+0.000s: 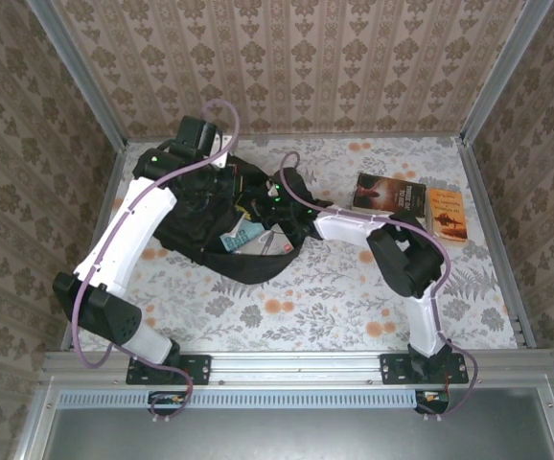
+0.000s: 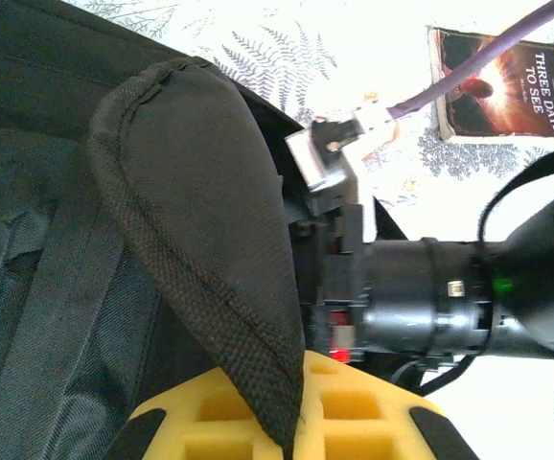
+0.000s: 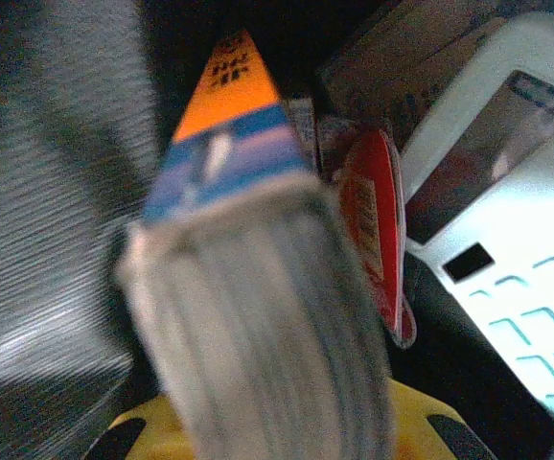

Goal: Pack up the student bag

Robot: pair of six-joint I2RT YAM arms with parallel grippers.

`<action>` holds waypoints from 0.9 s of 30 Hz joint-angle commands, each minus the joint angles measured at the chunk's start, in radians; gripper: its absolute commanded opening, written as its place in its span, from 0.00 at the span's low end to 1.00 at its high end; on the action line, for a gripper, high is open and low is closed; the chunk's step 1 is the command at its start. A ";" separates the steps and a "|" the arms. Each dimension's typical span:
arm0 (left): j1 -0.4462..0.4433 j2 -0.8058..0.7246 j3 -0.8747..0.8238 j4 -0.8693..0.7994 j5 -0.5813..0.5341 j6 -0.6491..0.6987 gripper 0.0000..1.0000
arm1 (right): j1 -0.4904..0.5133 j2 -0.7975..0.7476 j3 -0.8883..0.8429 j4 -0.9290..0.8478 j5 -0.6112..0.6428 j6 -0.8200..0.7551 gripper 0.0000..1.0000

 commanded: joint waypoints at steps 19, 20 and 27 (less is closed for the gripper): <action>0.108 -0.067 -0.033 0.149 0.068 -0.098 0.00 | -0.029 -0.177 0.088 -0.459 0.119 -0.468 0.81; 0.111 -0.066 -0.037 0.151 0.073 -0.101 0.00 | -0.031 -0.207 0.082 -0.494 0.141 -0.512 0.81; 0.107 -0.063 -0.143 0.276 0.142 -0.196 0.00 | -0.100 -0.399 -0.005 -0.704 0.343 -0.725 0.81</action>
